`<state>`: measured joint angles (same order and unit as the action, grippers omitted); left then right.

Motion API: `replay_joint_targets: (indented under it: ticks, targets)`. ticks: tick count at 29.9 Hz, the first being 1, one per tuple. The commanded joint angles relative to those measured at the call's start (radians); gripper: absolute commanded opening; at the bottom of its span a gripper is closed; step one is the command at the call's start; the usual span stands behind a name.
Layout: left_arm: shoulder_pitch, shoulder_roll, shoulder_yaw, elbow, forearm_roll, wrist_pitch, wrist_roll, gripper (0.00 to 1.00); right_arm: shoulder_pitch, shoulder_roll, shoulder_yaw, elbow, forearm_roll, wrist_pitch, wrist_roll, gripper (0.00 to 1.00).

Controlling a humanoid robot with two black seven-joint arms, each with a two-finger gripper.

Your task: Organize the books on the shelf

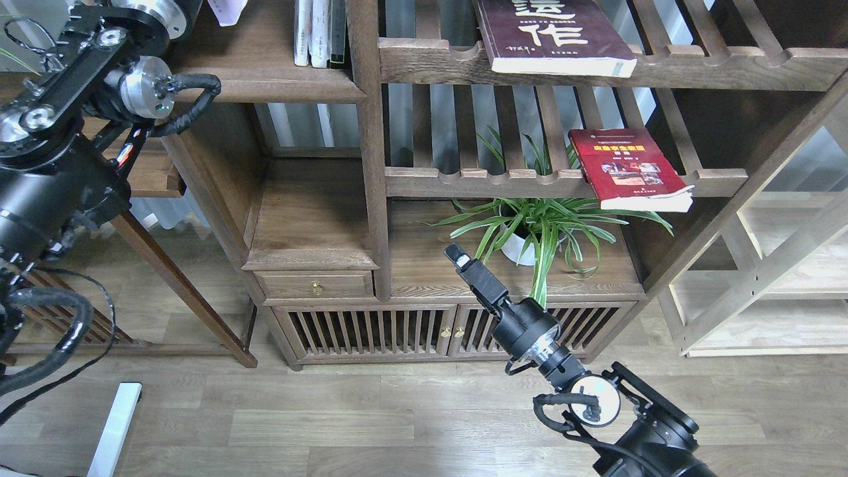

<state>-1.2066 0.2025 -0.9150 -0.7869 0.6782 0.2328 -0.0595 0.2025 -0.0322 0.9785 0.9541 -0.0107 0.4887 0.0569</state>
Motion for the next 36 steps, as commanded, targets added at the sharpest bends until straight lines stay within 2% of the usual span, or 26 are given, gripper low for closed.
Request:
replay_joint_targets:
  ticks: [1, 23, 32, 36]
  targets:
    - [-0.002, -0.014, 0.001, 0.012, 0.0, -0.003, -0.002, 0.0, 0.0, 0.0, 0.0, 0.0, 0.0, 0.0, 0.0, 0.99]
    - [-0.001, -0.034, 0.074, 0.043, -0.012, -0.003, -0.009, 0.01, -0.002, 0.001, -0.001, 0.008, 0.001, 0.0, 0.0, 0.99]
    - [-0.001, -0.066, 0.077, 0.116, -0.014, -0.003, -0.072, 0.01, -0.003, 0.001, -0.001, 0.008, 0.001, 0.0, 0.0, 0.99]
    - [-0.001, -0.08, 0.077, 0.132, -0.014, -0.003, -0.072, 0.01, -0.003, 0.001, -0.001, 0.008, 0.001, 0.0, 0.0, 0.99]
